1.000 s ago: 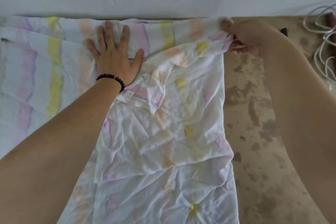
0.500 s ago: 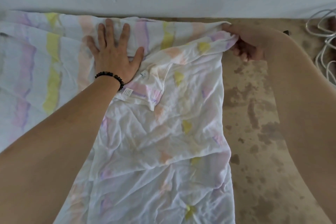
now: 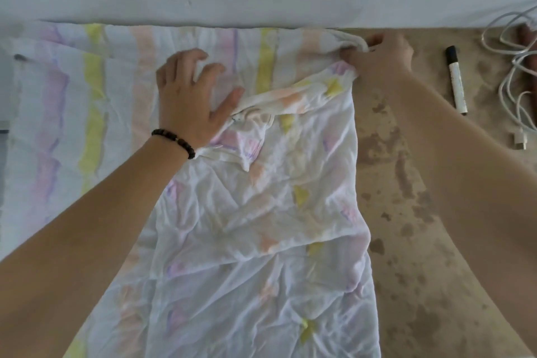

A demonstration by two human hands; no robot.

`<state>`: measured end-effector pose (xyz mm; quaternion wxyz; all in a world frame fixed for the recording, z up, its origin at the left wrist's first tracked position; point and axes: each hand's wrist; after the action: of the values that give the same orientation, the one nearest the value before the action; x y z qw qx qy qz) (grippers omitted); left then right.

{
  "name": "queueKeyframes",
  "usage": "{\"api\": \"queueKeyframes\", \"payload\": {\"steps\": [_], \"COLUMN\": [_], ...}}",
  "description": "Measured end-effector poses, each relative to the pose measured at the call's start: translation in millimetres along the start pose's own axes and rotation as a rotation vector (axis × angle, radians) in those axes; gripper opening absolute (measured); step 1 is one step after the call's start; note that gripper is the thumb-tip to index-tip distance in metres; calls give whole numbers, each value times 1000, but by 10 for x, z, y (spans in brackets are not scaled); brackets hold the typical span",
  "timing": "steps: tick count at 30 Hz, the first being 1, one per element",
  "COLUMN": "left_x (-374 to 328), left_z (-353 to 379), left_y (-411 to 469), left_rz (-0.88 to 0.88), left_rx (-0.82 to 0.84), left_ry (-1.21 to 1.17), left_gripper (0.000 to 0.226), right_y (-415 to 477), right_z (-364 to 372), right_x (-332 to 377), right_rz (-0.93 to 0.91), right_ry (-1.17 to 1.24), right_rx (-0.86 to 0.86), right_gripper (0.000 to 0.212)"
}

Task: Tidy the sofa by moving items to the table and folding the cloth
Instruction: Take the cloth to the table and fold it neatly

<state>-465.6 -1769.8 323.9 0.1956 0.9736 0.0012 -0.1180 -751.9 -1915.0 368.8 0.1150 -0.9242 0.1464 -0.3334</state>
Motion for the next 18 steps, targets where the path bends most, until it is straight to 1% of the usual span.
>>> {"api": "queueKeyframes", "payload": {"steps": [1, 2, 3, 4, 5, 6, 8, 9, 10, 12, 13, 14, 16, 17, 18], "left_x": [-15, -29, -39, -42, -32, -8, 42, 62, 71, 165, 275, 434, 803, 972, 1089], "left_z": [-46, -90, -131, -168, -194, -218, -291, -321, -364, -456, -488, -508, -532, -550, -543], "left_y": [-84, -174, -266, -347, -408, -448, -458, -424, -363, -161, -22, 135, 427, 548, 635], "left_rz": [110, 218, 308, 374, 422, 468, 500, 446, 330, -14, -198, -365, -601, -705, -784], "left_rx": [-33, -15, 34, 99, 157, 192, 215, 215, 210, 162, 101, 38, -31, -47, -71], "left_ry": [-46, -75, -84, -73, -56, -48, -80, -132, -202, -342, -361, -327, -212, -195, -235], "left_gripper": [52, 54, 57, 58, 54, 45, 30, 29, 32, 37, 40, 44, 44, 38, 38], "right_y": [-23, -37, -48, -55, -67, -79, -99, -95, -92, -71, -56, -64, -76, -77, -87], "right_z": [28, 42, 46, 49, 51, 42, 12, -14, -37, -47, -28, -6, 61, 107, 158], "right_x": [2, -12, -31, -56, -78, -99, -92, -58, -10, 115, 199, 293, 455, 504, 527], "right_rz": [52, 101, 124, 126, 124, 119, 112, 114, 121, 124, 119, 117, 128, 129, 114], "right_ry": [113, 215, 264, 244, 197, 148, 128, 151, 194, 328, 420, 527, 769, 841, 850], "right_rx": [29, 46, 53, 44, 29, 12, -35, -61, -74, -23, 24, 57, 84, 85, 84], "right_gripper": [47, 45, 37, 25, 16, 13, 19, 22, 24, 24, 21, 18, 17, 19, 19]}}
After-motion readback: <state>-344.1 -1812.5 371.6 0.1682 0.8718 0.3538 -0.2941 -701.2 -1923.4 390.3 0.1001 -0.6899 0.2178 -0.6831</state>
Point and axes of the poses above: each hand's wrist, its own y-axis towards the middle knuckle, its own z-axis out of the palm, x = y × z, and after that the axes turned 1 degree about -z, right-handed
